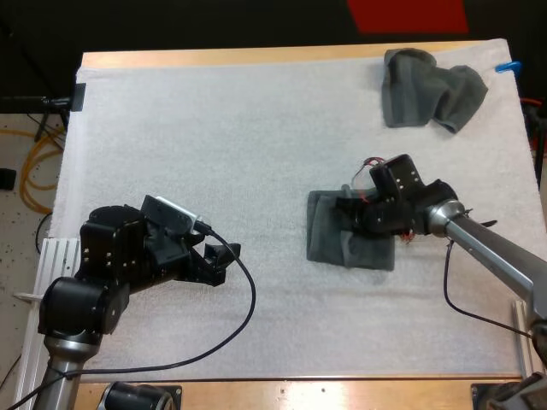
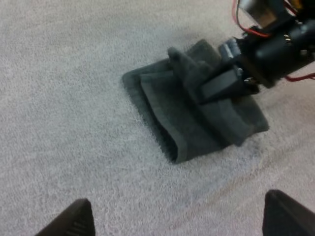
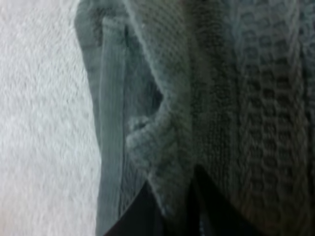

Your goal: Pick towel from pile fold and stack

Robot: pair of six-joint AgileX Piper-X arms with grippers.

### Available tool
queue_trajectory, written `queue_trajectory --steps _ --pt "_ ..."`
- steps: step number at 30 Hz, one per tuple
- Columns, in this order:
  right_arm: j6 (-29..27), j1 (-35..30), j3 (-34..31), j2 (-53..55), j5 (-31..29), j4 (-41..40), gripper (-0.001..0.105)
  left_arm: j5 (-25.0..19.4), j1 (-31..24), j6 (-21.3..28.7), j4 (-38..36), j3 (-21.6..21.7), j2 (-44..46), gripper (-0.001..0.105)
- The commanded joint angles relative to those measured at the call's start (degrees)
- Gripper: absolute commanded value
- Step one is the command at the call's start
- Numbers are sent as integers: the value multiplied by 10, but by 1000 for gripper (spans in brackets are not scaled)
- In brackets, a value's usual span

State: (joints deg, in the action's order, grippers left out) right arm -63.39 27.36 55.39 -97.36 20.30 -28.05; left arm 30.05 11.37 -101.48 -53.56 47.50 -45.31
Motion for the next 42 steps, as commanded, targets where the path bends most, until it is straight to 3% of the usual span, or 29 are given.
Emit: queue_trajectory --steps 1,7,9,15,17,21,27,34,38,42 --pt "9 0 7 1 6 17 0 7 1 -3 -2 3 0 68" --pt "17 0 7 -3 34 52 0 7 1 -3 -2 3 0 68" --pt "17 0 7 -3 54 68 5 7 1 -3 -2 3 0 68" --pt "15 2 7 -3 98 92 61 7 1 -2 -2 3 0 68" --pt "7 2 7 -3 114 94 66 7 1 -2 -2 3 0 68" --pt "-19 2 7 14 148 91 66 7 1 -1 0 1 0 68" --pt "-64 2 7 89 139 49 66 7 1 -3 21 -16 0 68" --pt "-168 2 7 248 51 -63 66 20 3 -53 81 -21 -26 68" --pt "-223 3 7 349 -16 -126 66 42 6 -106 125 -21 -70 76" --pt "-259 3 7 420 -66 -165 66 43 33 -127 157 -21 -119 76"
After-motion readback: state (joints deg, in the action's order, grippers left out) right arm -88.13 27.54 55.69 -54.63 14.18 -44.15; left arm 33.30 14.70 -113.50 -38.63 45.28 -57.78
